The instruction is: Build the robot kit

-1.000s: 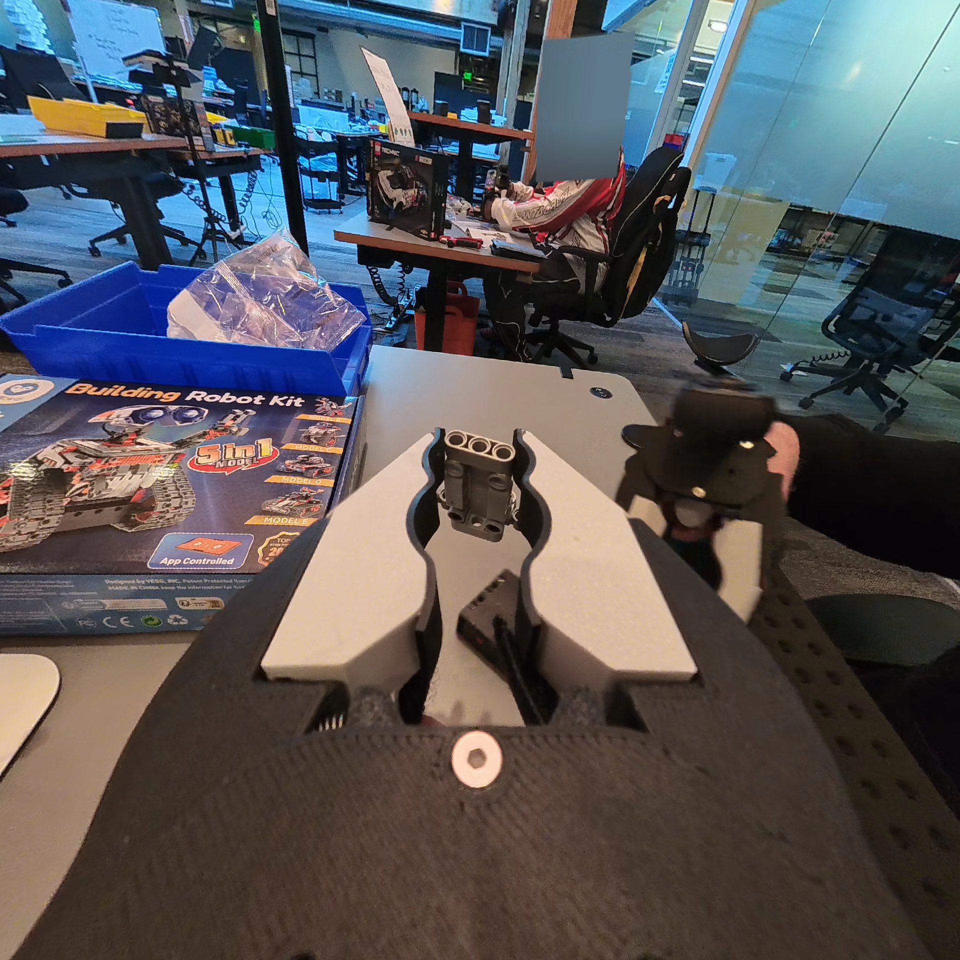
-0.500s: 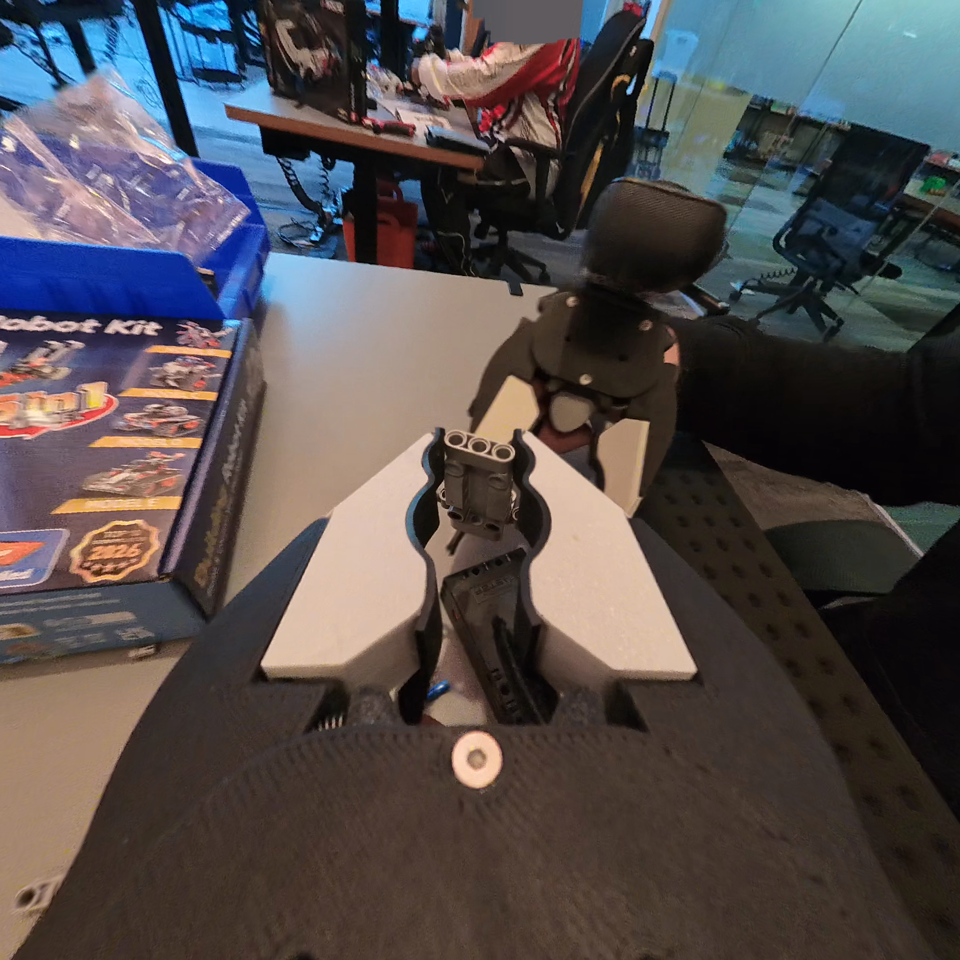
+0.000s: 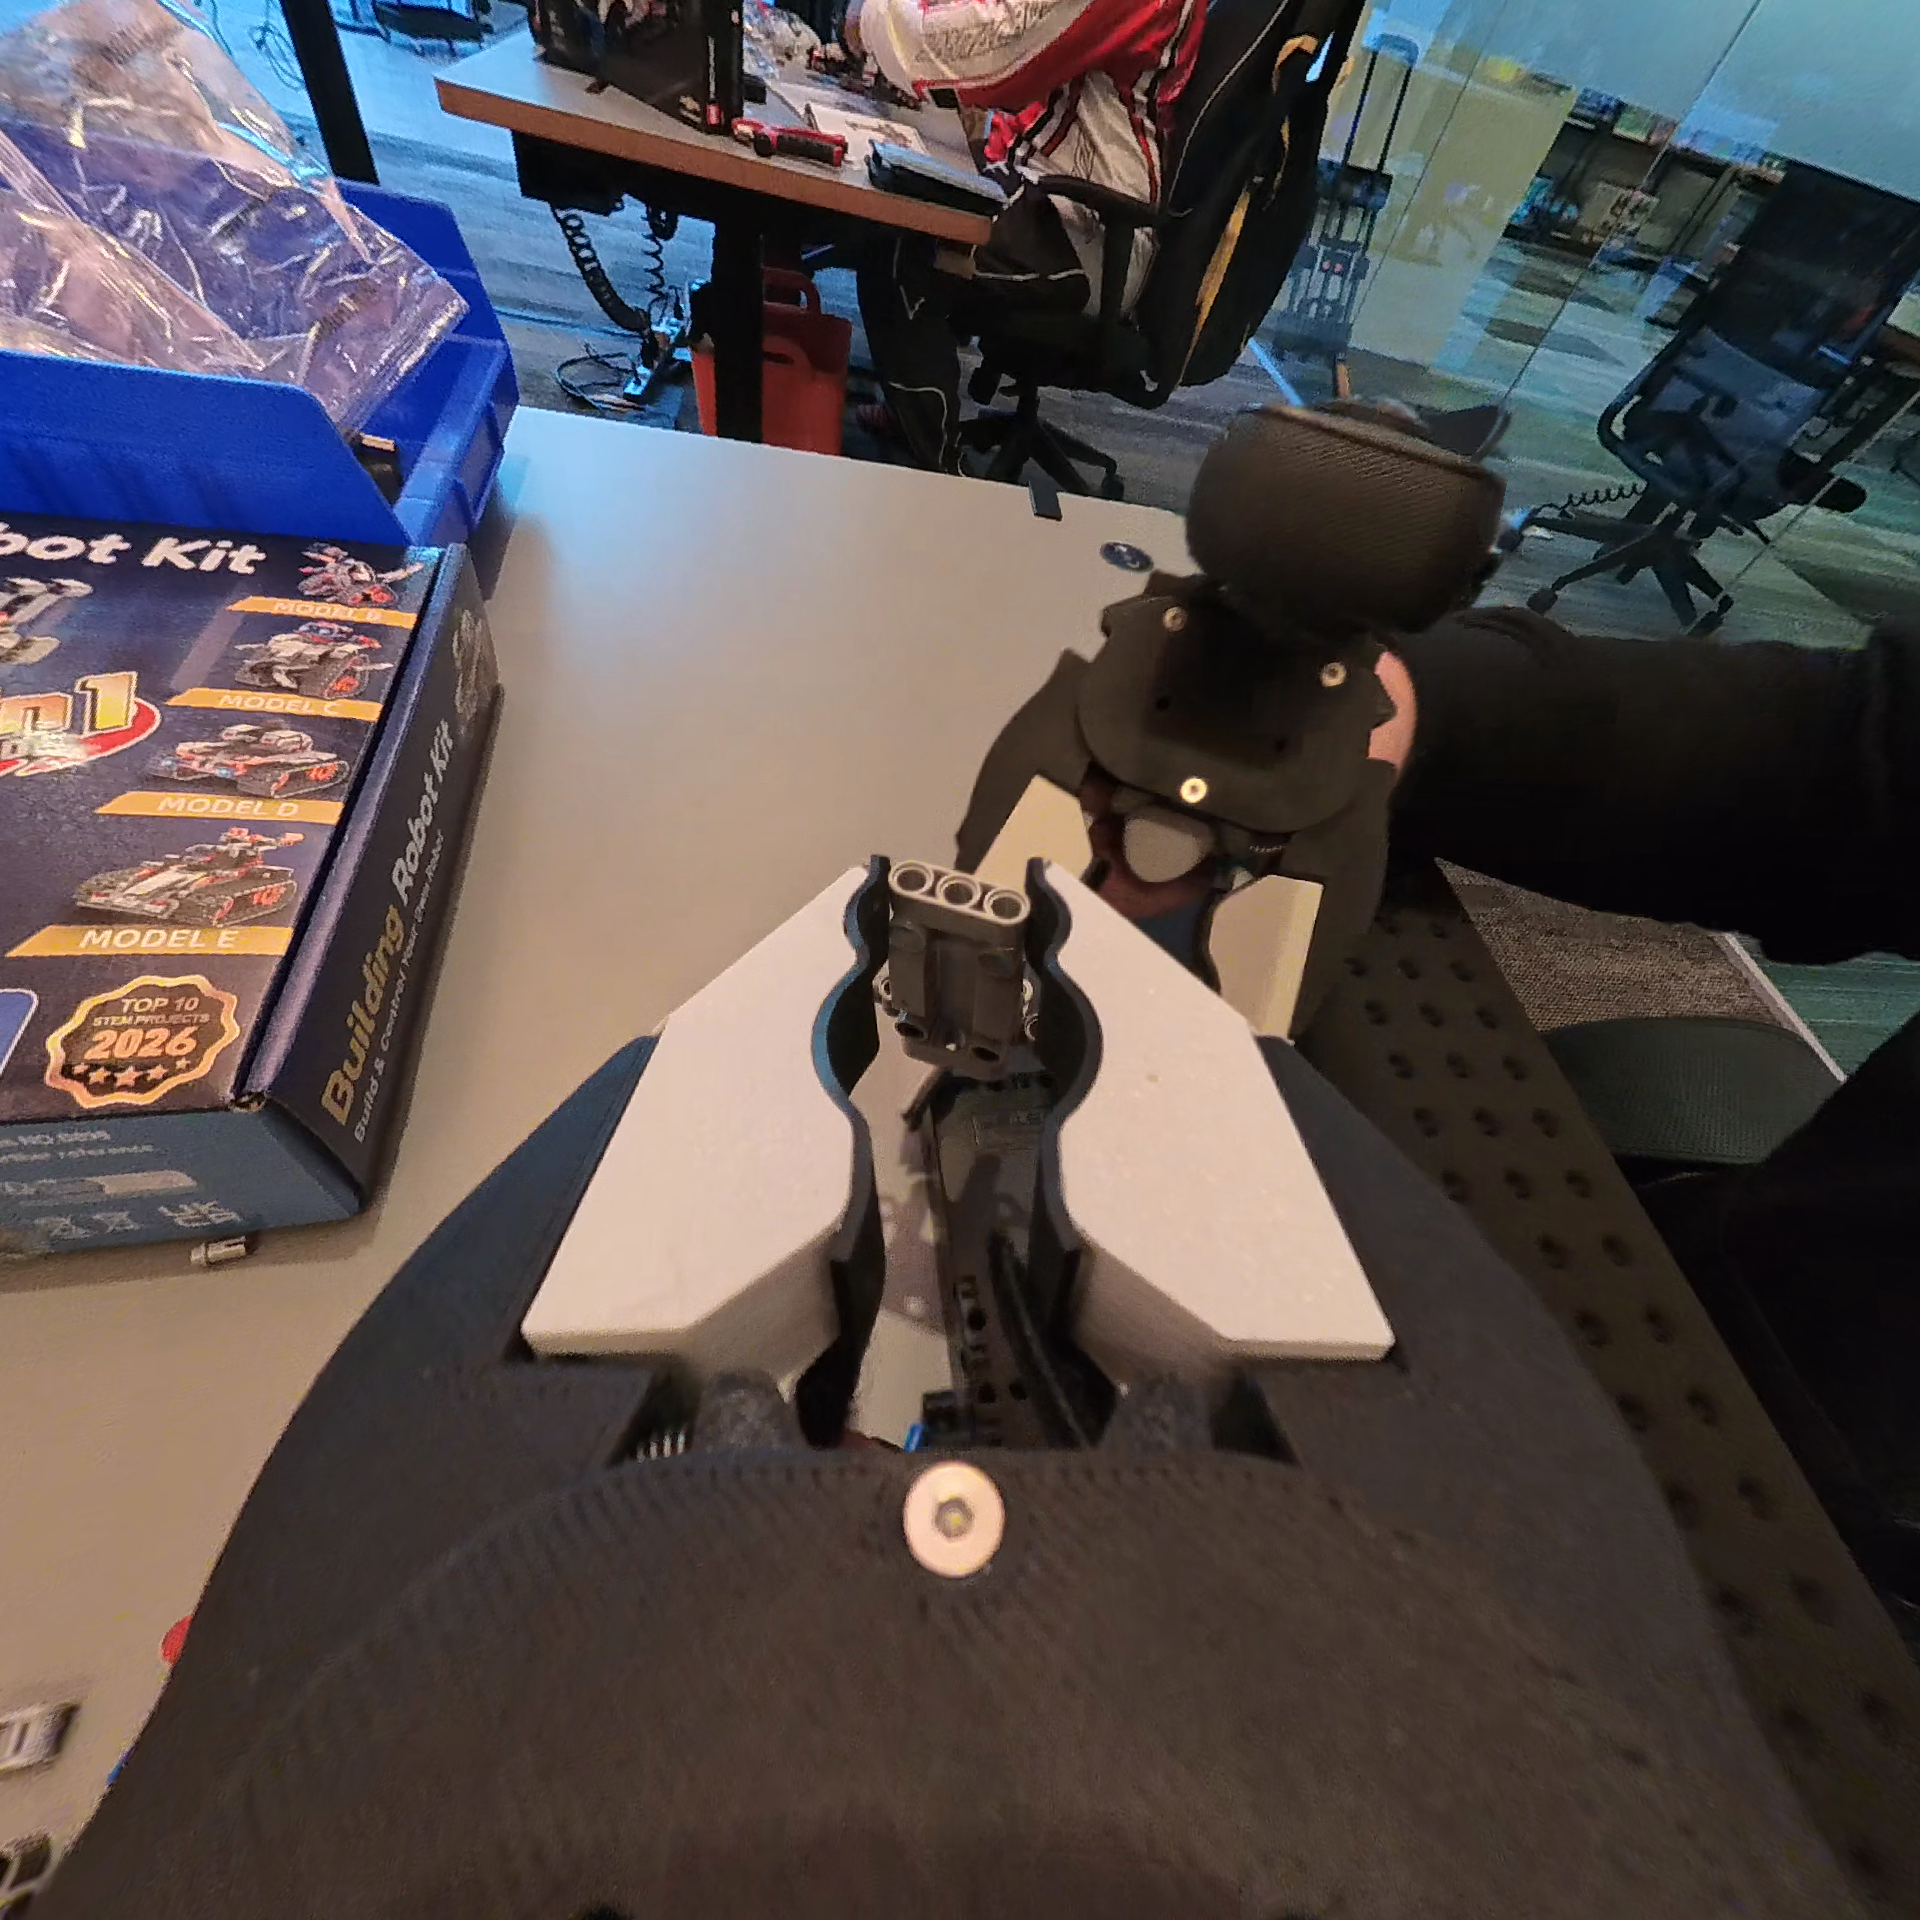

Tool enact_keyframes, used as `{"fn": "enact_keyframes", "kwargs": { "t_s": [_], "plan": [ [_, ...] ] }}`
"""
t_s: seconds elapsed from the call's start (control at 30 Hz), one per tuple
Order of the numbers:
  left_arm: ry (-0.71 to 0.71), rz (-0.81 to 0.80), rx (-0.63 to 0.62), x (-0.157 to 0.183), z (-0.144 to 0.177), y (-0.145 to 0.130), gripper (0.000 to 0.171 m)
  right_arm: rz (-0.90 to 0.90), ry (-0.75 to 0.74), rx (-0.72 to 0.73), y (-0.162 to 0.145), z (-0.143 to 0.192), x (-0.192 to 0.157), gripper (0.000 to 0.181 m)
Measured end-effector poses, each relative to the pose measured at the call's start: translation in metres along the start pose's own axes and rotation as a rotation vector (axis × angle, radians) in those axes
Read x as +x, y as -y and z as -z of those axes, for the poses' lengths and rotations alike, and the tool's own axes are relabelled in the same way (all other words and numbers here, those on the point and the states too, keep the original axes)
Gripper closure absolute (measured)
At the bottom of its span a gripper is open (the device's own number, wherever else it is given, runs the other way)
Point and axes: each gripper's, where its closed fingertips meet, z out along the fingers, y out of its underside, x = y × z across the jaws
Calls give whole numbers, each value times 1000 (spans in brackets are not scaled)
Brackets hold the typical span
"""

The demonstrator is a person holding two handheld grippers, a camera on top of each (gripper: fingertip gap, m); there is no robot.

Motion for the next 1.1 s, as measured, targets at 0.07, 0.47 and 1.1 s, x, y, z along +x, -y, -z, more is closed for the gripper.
{"fn": "enact_keyframes", "kwargs": {
  "t_s": [0.07, 0.47, 1.1],
  "plan": [
    [3, 1, -6, 3, -2, -2, 148, -94, -104, -9, -6, 7, 8, 113],
    [-21, -6, -38, 25, -31, -16, 148, -167, -170, 128, -4, 48, 10, 142],
    [-53, -15, -100, 22, -40, -43, 148, -100, -33, 186, -17, 49, 18, 169]
  ]
}}
